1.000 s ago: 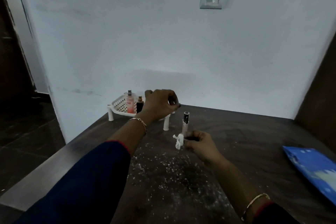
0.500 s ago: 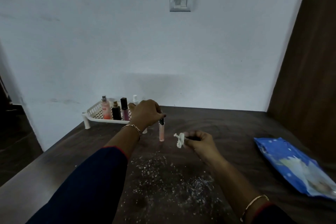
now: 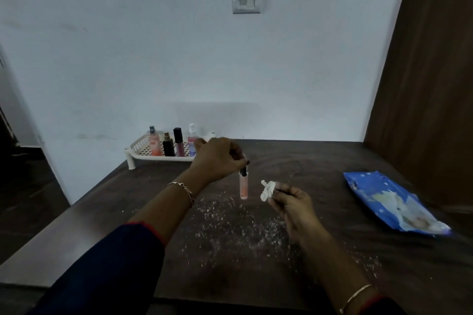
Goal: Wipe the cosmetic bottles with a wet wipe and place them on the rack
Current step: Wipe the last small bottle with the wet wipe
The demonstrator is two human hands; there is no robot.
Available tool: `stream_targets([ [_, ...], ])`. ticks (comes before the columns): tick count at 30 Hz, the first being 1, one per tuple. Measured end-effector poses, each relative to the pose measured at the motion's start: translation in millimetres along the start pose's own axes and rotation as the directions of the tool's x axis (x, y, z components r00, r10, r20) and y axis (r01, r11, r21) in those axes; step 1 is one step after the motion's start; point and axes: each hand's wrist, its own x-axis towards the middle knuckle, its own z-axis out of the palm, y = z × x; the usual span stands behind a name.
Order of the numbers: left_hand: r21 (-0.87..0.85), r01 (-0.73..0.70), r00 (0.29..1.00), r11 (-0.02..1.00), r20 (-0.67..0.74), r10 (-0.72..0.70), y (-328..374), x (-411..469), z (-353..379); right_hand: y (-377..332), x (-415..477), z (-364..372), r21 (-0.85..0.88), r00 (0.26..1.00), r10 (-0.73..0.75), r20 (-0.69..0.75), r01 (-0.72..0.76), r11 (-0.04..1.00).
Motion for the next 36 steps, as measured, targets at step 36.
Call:
stream_targets([
  [36, -0.217, -0.012, 0.986, 0.976, 0.163, 0.048, 16.6, -76.1, -8.8, -1.6, -50.5, 19.3, -0.252, 0.945, -0.302, 0.125, 0.325, 0.911],
])
